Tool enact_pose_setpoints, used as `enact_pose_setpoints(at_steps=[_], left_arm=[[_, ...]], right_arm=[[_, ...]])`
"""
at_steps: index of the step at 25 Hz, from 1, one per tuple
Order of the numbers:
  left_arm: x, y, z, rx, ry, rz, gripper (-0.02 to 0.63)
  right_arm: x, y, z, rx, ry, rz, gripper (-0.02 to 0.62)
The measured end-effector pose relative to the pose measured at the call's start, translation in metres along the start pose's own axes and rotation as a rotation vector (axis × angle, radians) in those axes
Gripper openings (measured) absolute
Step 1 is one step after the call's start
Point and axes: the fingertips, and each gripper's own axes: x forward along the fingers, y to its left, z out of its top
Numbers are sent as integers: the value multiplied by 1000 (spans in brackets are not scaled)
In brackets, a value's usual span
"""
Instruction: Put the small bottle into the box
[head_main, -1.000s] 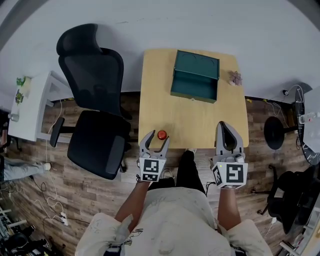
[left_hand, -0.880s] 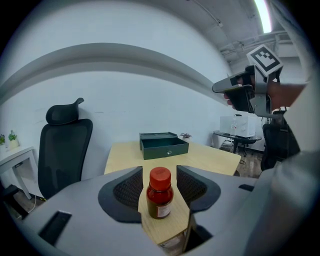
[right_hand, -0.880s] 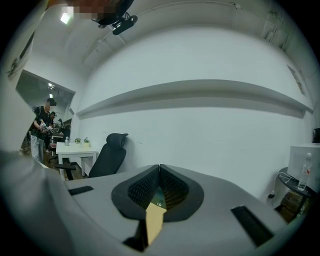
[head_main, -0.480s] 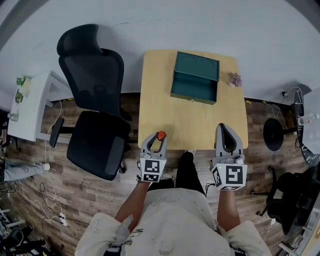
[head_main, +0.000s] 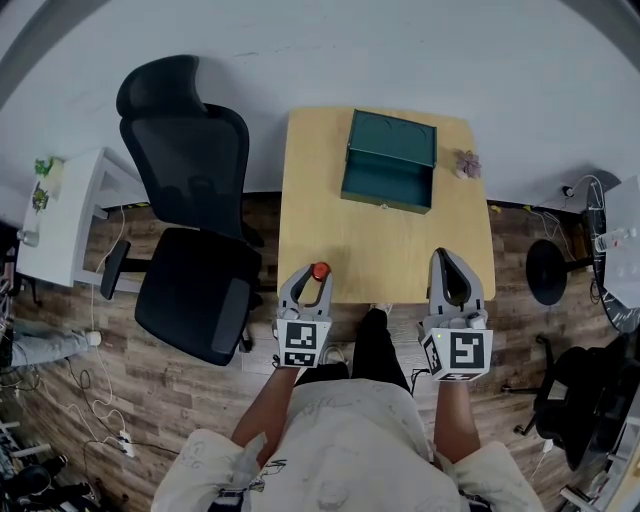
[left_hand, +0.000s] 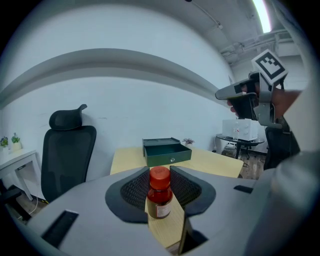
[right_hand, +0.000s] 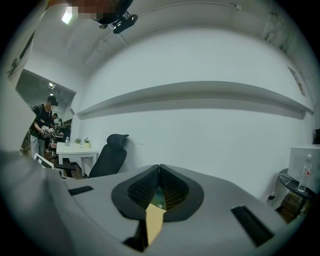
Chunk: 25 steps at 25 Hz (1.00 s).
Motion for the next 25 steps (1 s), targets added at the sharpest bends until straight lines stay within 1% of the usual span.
enact_pose_setpoints(at_steps=[4, 10, 14, 16, 19, 22, 25], left_arm=[[-10, 7, 46, 10, -82, 14, 127], [-36, 23, 128, 54, -268, 55, 127], [-56, 32, 164, 75, -335, 90, 127], [-64, 34, 178, 93, -366, 101, 127], [-71, 35, 187, 107, -383, 110, 127], [-72, 33, 189, 115, -388, 108, 127], [-71, 33, 188, 99, -377, 104, 127]], right_arm=[[-1, 1, 3, 1, -10, -3, 15], [-5, 0, 9, 2, -32, -12, 15], [-7, 2, 14, -1, -48, -14, 15], [-8, 3, 16, -3, -53, -13, 15], [-9, 4, 18, -3, -61, -12, 15], [-11, 2, 18, -1, -61, -15, 15], [-11, 1, 18, 1, -61, -19, 15]])
